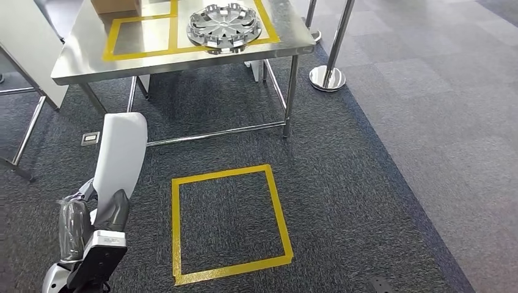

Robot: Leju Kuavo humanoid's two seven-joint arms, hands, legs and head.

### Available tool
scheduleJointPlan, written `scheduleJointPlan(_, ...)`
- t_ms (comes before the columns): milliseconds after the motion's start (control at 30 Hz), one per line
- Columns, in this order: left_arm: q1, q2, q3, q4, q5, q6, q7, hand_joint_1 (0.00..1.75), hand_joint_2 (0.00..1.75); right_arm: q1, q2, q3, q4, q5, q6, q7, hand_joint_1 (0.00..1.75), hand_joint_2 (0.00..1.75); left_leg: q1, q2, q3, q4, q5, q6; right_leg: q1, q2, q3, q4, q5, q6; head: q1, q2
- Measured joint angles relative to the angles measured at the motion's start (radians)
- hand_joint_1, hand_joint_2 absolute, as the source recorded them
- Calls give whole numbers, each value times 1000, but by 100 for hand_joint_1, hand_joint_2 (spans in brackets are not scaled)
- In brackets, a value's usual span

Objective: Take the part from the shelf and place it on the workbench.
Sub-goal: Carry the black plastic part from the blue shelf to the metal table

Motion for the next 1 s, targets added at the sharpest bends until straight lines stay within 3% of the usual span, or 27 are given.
scheduleJointPlan(67,4,0,0,0,-1,-1,1,175,175,-6,-6,-3,-1,7,-9,10,0,0,2,-13,-6,-2,-1,-10,3,-14,3,1,0,-12,0,0)
scheduleJointPlan(133,6,1,0,-1,-2,0,3,175,175,-11,-9,-6,-4,9,-13,13,0,0,0,14,-18,18,-16,-19,0,-34,6,-2,0,-27,-4,0)
scheduleJointPlan(167,6,2,0,-2,-2,0,3,175,175,-12,-9,-7,-5,10,-16,13,0,0,-1,42,-36,54,-37,-23,-2,-47,8,-4,-1,-33,-7,0)
scheduleJointPlan(233,5,1,-1,-3,-4,0,5,175,175,-10,-9,-8,-6,17,-34,12,0,0,1,96,-103,184,-101,-31,-1,-73,9,-4,-4,-39,-14,0)
scheduleJointPlan(300,11,1,0,-3,-8,0,10,175,175,-9,-9,-8,-6,30,-80,5,0,0,4,111,-161,290,-133,-35,0,-101,10,-4,-7,-39,-14,0)
scheduleJointPlan(333,15,1,0,-4,-12,0,13,175,175,-11,-8,-8,-7,36,-106,1,0,0,5,114,-162,288,-121,-35,0,-114,11,-4,-9,-38,-15,0)
scheduleJointPlan(367,19,1,0,-7,-16,0,16,175,175,-15,-6,-8,-7,41,-127,-2,0,0,5,120,-141,247,-93,-34,0,-126,14,-4,-11,-36,-14,0)
scheduleJointPlan(433,20,0,0,-15,-23,-3,20,175,175,-22,-1,-8,-7,47,-138,-6,0,0,0,161,-61,99,-30,-26,2,-148,24,-4,-18,-30,-14,0)
scheduleJointPlan(500,17,-2,0,-23,-27,-5,22,175,175,-26,4,-8,-7,53,-126,-9,0,0,-6,195,-11,9,-5,-16,6,-167,35,-4,-25,-19,-13,0)
scheduleJointPlan(533,17,-3,0,-25,-28,-6,23,175,175,-28,7,-7,-7,55,-121,-9,0,0,-9,194,-9,2,-8,-11,7,-178,40,-6,-28,-13,-12,0)
scheduleJointPlan(600,20,-3,0,-29,-31,-7,25,175,175,-31,13,-7,-8,59,-116,-10,0,0,-7,167,-6,-2,-5,-1,5,-195,49,-9,-34,-1,-12,0)
scheduleJointPlan(667,21,-4,0,-35,-33,-8,27,175,175,-33,17,-6,-8,63,-114,-10,0,0,1,142,2,-8,2,10,2,-157,41,25,-62,8,-8,0)
scheduleJointPlan(733,21,-7,0,-38,-34,-8,27,175,175,-31,18,-5,-9,65,-112,-8,0,0,5,115,6,-10,4,17,0,-92,-14,147,-123,14,-1,0)
scheduleJointPlan(800,23,-9,0,-38,-34,-10,28,175,175,-27,17,-5,-9,65,-111,-6,0,0,5,85,6,-9,4,19,0,-68,-82,271,-161,16,2,0)
scheduleJointPlan(833,25,-10,0,-38,-34,-11,28,175,175,-26,18,-5,-9,65,-110,-6,0,0,4,69,7,-9,4,19,0,-66,-94,280,-150,15,2,0)
scheduleJointPlan(867,25,-10,0,-38,-34,-13,28,175,175,-26,19,-5,-9,65,-110,-5,0,0,5,53,8,-8,3,18,0,-63,-87,247,-119,13,2,0)
scheduleJointPlan(933,25,-10,0,-38,-34,-14,28,175,175,-27,18,-5,-9,65,-109,-5,0,0,6,22,10,-5,0,13,-4,-34,-31,102,-41,9,3,0)
scheduleJointPlan(1000,25,-11,0,-39,-34,-14,28,175,175,-28,19,-4,-8,65,-109,-6,0,0,6,-1,6,-1,-3,3,-4,-5,8,6,-8,6,3,0)
